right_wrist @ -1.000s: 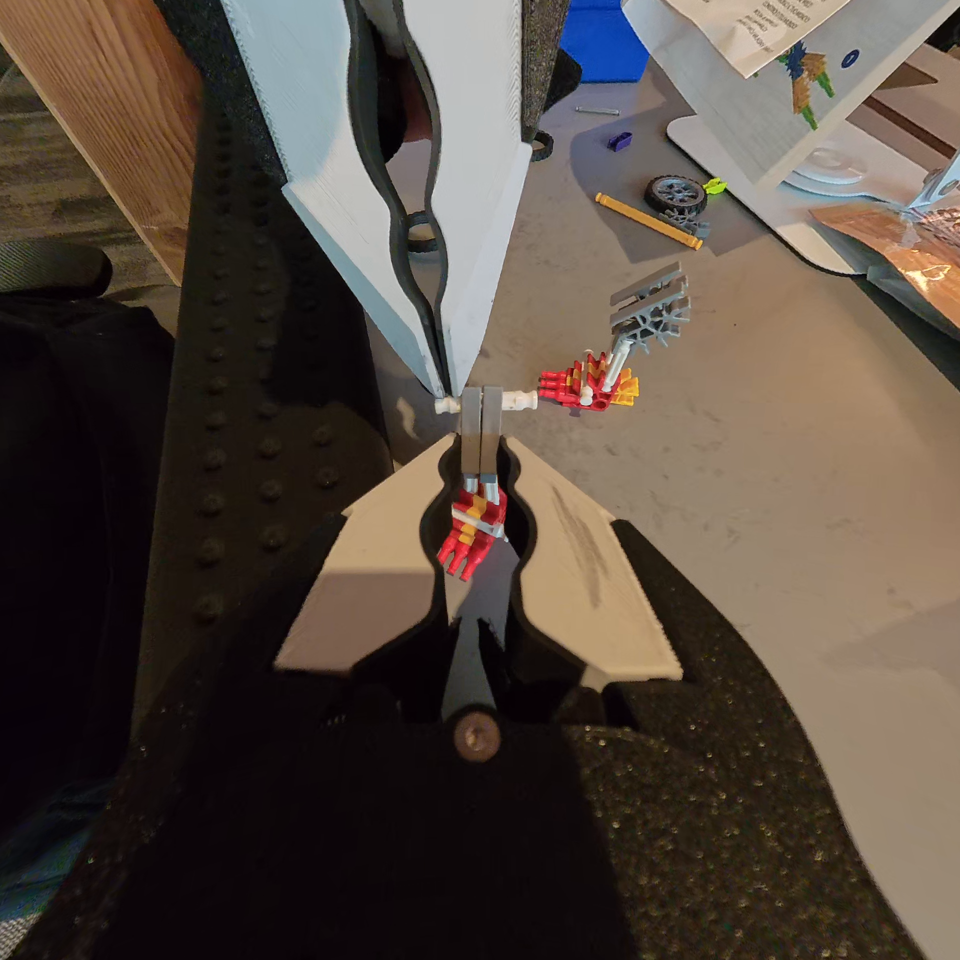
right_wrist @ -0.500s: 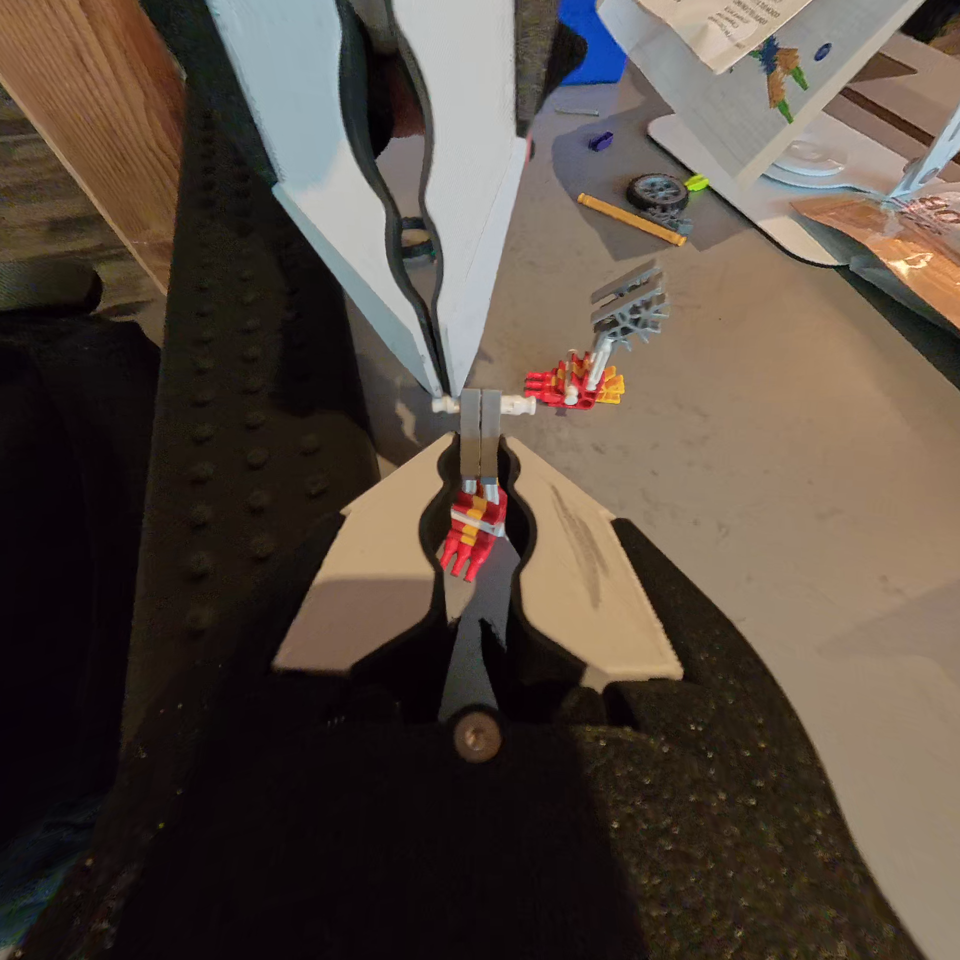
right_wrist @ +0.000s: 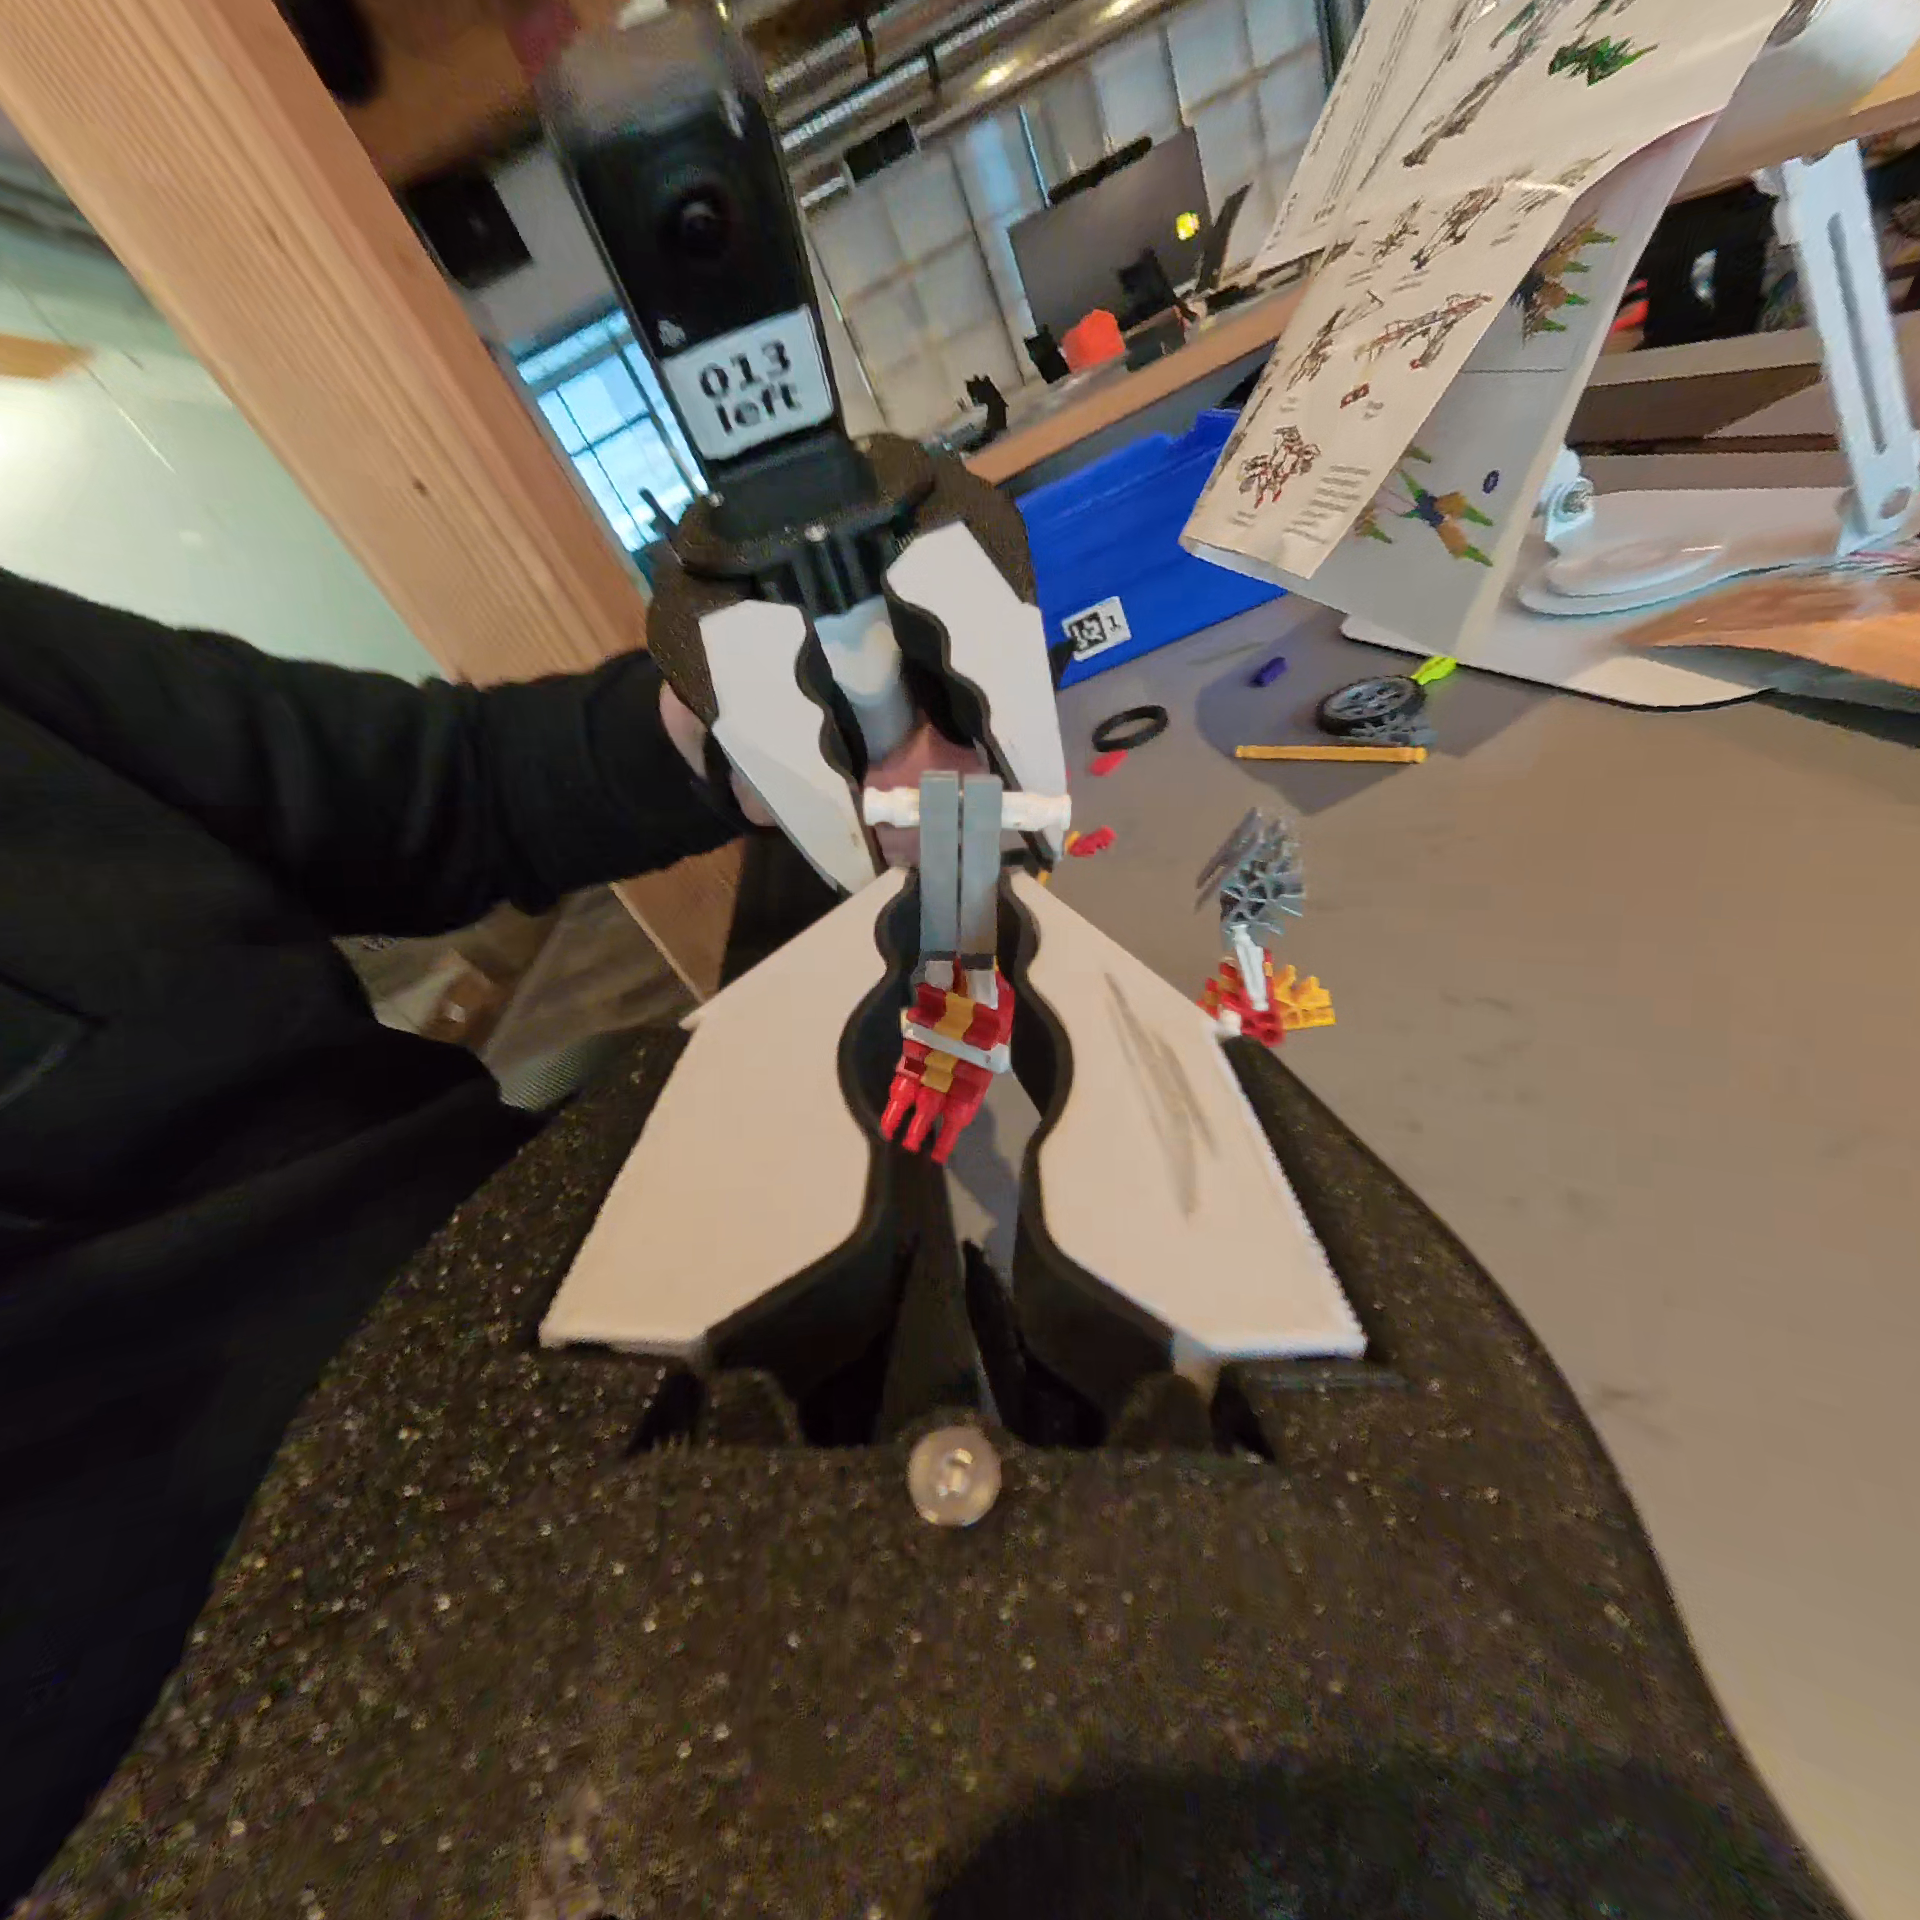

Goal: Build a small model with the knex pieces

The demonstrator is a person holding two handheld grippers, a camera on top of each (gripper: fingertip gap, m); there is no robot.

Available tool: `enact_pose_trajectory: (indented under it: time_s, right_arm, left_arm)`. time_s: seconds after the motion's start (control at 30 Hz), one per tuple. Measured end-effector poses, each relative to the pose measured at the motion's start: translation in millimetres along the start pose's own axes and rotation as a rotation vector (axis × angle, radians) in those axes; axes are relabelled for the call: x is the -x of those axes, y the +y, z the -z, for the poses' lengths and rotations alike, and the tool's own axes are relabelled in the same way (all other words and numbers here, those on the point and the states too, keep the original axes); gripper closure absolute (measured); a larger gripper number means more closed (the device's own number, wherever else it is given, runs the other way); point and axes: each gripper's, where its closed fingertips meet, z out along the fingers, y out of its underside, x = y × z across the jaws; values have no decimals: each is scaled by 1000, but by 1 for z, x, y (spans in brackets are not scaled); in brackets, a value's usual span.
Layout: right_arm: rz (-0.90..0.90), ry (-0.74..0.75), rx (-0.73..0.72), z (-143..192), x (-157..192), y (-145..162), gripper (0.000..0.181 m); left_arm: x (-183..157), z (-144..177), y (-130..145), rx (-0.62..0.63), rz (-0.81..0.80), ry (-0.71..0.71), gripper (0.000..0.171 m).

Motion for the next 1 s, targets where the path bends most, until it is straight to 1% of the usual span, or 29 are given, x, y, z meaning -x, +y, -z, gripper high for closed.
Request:
enact_pose_trajectory:
  time_s: [0.07,0.27,0.53,0.6,0.73,0.77,0.87,1.0]
  right_arm:
    - [-45,-33,-18,0,2,-2,169]
    - [-98,-80,-39,-2,5,-6,169]
    - [-97,-75,-25,-3,3,-3,169]
    - [-72,-58,-7,-4,3,1,169]
    - [1,-18,11,-5,2,4,169]
    - [26,-17,9,-5,4,3,169]
    - [131,43,61,-5,3,9,169]
    - [259,89,104,-4,7,10,168]
  left_arm:
    - [-4,0,-2,-38,38,37,148]
    - [-5,5,-7,-139,128,101,147]
    - [-4,7,-6,-199,176,123,148]
    - [-2,10,-10,-234,182,118,148]
    - [-6,8,-7,-212,123,103,149]
    - [-8,6,-6,-210,108,105,150]
    - [-10,4,-2,-193,85,100,151]
    - [-16,6,-2,-227,8,104,152]
